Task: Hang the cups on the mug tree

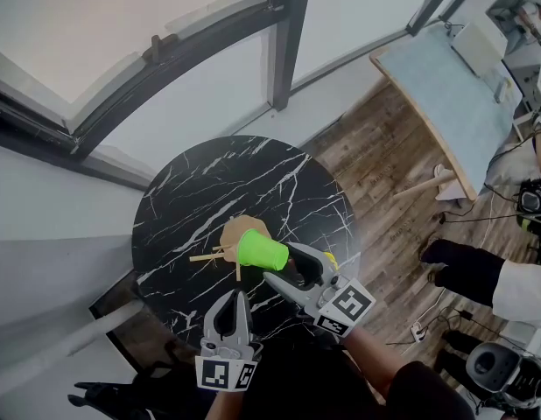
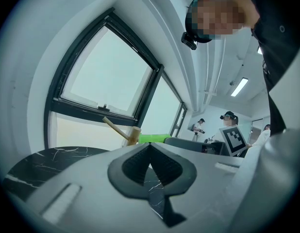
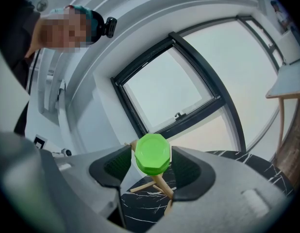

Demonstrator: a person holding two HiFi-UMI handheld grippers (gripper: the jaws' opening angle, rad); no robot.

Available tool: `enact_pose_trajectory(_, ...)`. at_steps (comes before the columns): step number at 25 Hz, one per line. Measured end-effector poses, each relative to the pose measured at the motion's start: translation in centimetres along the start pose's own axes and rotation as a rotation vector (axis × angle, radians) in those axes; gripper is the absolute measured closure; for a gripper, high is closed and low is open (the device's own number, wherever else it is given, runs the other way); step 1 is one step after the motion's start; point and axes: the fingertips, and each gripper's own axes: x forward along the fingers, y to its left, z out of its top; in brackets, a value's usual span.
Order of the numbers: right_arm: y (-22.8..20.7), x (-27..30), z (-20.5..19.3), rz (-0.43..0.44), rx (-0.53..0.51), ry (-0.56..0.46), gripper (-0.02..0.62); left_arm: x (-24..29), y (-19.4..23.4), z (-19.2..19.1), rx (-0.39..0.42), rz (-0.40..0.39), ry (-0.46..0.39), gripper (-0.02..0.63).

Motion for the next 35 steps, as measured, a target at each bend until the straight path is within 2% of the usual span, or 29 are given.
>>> enact_pose_trajectory(7,0.0,-1.3,1.0,-0.034,-0.023,-0.034,0.337,-0.5,-0.4,0.4,0.004,-0.015,-0.012,0.606)
enact_pose_trajectory(20,0.4,-6.8,4.0,-0.172,-0.059,-0.126,0.344,-3.3,-2.8,1.5,0.020,-0.066,-0.052,0.606)
enact_pose_trajectory(25,1.7,-9.4,5.0,-0.226,-0.062,-0.180,0.416,-5.0,-3.8,1.9,0.032,-0.085,-0.069,0.606)
enact_pose_trajectory(31,3.4,-12.9,5.4,-0.285,-0.077,-0.216,0.582,-7.0,-5.5,2.0,0.046,-0.107,-0.079,0.606)
enact_pose_trajectory(35,4.9,-14.4,4.4,-0.293,-0.078,-0.208,0.592,-8.3,-6.8,2.0,0.055,-0.129,-0.091,0.606)
